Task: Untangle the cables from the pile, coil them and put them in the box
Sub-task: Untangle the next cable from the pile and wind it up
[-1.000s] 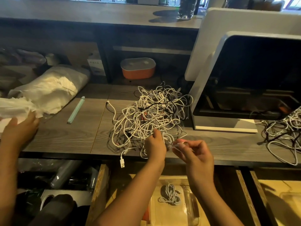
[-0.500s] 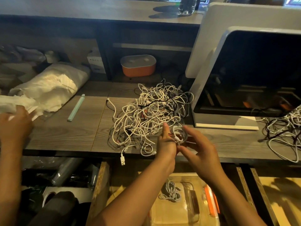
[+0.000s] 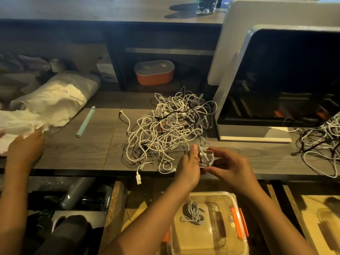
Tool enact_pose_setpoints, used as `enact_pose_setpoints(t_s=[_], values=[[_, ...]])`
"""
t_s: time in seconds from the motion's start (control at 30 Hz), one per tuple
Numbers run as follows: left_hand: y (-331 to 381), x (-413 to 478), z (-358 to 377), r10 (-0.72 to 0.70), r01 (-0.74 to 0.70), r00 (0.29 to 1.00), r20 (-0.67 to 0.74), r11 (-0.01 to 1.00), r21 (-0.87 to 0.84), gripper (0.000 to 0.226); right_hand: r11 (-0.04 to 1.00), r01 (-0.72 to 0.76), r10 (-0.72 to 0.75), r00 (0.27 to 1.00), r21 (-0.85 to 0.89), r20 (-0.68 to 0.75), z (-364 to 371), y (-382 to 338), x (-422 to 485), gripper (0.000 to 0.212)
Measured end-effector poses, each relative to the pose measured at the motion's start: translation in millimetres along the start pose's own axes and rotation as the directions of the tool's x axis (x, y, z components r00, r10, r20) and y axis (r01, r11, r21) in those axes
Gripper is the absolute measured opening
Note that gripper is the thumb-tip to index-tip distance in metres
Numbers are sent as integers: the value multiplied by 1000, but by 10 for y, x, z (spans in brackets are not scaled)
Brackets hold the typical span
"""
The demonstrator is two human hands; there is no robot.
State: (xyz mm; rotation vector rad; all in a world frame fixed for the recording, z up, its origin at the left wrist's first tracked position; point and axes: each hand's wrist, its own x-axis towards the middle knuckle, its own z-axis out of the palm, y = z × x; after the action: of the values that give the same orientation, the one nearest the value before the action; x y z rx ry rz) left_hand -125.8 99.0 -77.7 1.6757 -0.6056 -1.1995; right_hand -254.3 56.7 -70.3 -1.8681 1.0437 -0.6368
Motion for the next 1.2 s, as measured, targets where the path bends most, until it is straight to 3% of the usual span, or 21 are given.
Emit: enact_pose_setpoints(t_s=[0.13, 0.27, 0.4, 0.5, 0.57, 0.7, 0.87, 0.97, 1.07, 1.1, 1.2], values=[[-69, -21, -63, 106, -124, 990, 90, 964, 237, 40, 977, -63, 49, 996, 205, 73, 18, 57, -114, 47], [-334, 29, -81, 92, -120, 989, 119, 959, 258, 24, 948, -161, 164, 986, 274, 13, 184, 303, -304, 36], [-842, -23, -45, -62, 32, 987, 148, 980, 195, 29, 895, -329, 334, 942, 300, 36, 332, 637, -541, 34], [-1241, -94, 34, -247, 233, 952, 178, 968, 99, 47, 854, -450, 442, 892, 260, 92, 473, 891, -696, 32], [-1399, -133, 75, -322, 315, 929, 185, 947, 66, 39, 815, -527, 503, 850, 241, 155, 571, 1031, -782, 32], [-1566, -101, 142, -391, 387, 908, 152, 920, 55, 32, 733, -628, 589, 779, 262, 216, 739, 1296, -896, 45], [-1734, -62, 184, -468, 460, 866, 174, 884, 87, 55, 679, -680, 637, 733, 278, 239, 816, 1483, -926, 24], [-1778, -63, 192, -497, 490, 855, 145, 868, 86, 60, 656, -714, 673, 700, 243, 239, 819, 1532, -918, 35], [-1770, -57, 192, -493, 479, 858, 144, 869, 121, 68, 683, -715, 678, 697, 150, 234, 730, 1416, -869, 42], [-1718, -66, 187, -470, 452, 870, 147, 881, 140, 58, 714, -695, 665, 713, 91, 223, 680, 1336, -850, 42], [-1488, -42, 169, -228, 206, 965, 129, 965, 165, 11, 873, -464, 479, 874, -149, 86, 468, 1050, -704, 29]])
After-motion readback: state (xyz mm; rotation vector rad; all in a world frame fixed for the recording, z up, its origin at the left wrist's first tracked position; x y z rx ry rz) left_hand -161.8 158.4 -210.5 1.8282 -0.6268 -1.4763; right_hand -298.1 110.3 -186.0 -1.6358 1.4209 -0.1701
